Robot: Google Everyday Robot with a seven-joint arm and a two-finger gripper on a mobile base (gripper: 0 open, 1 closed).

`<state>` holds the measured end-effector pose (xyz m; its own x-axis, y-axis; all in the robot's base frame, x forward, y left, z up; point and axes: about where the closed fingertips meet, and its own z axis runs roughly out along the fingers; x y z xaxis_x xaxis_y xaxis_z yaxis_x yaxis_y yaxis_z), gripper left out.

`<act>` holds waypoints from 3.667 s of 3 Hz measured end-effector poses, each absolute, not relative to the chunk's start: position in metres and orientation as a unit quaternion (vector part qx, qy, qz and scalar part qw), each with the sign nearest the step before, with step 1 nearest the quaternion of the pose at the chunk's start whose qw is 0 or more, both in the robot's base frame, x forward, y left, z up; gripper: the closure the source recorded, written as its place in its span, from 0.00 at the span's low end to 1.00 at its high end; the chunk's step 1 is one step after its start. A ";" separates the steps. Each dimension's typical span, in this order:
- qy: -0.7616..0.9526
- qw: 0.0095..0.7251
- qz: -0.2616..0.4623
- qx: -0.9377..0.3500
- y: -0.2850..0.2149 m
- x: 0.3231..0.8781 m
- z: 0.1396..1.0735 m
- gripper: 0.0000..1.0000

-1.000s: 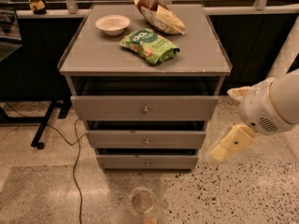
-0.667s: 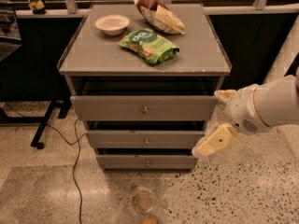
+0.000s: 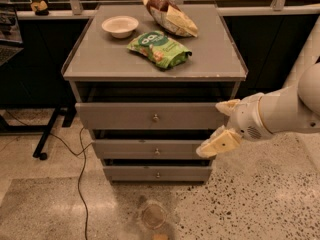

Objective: Open top drawer

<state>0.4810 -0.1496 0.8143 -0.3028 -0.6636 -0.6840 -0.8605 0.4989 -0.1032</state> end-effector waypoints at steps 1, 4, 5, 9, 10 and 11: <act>0.794 0.344 0.143 -0.480 -0.150 0.481 0.814 0.42; 0.794 0.360 0.153 -0.464 -0.143 0.492 0.799 1.00; 0.810 0.375 0.162 -0.421 -0.129 0.502 0.765 1.00; 0.857 0.443 0.067 -0.255 -0.142 0.598 0.727 1.00; 0.857 0.442 0.067 -0.256 -0.142 0.598 0.727 1.00; 0.851 0.443 0.082 -0.270 -0.133 0.602 0.729 1.00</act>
Offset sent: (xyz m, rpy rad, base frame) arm 0.0000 0.0000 0.0000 0.0000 0.0000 0.0000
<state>0.6018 -0.1327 0.7289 -0.4616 -0.3872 -0.7981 -0.5323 0.8406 -0.1000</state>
